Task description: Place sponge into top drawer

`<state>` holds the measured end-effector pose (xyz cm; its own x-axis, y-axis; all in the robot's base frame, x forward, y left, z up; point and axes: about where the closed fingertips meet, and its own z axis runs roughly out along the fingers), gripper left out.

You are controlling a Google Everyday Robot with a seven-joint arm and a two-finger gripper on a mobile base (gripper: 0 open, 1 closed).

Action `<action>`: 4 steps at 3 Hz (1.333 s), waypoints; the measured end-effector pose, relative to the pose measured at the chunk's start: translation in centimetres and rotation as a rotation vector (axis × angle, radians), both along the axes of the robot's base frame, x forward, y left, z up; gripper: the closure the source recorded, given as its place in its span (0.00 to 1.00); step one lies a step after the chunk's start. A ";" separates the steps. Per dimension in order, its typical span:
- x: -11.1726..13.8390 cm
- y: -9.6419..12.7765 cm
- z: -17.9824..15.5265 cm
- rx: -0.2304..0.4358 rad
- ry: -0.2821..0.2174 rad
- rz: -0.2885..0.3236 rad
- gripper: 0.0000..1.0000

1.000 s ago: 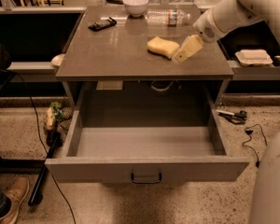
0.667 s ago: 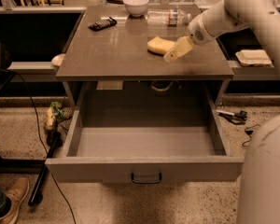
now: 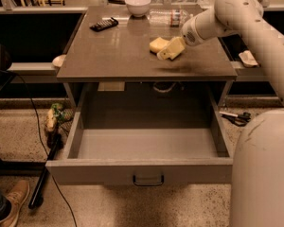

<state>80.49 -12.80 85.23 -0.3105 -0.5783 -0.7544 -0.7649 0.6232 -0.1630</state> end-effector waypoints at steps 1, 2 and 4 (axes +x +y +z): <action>1.0 0.7 -1.1 0.012 0.009 -0.012 0.00; 1.5 1.4 -2.3 0.027 0.029 -0.017 0.16; 1.9 1.8 -3.4 0.037 0.049 -0.023 0.63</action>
Offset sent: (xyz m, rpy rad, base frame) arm 0.0217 0.0162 -0.0329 0.0449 0.0470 -0.0305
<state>82.37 -11.05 81.88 -0.3602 -0.5427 -0.7588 -0.7570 0.6454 -0.1022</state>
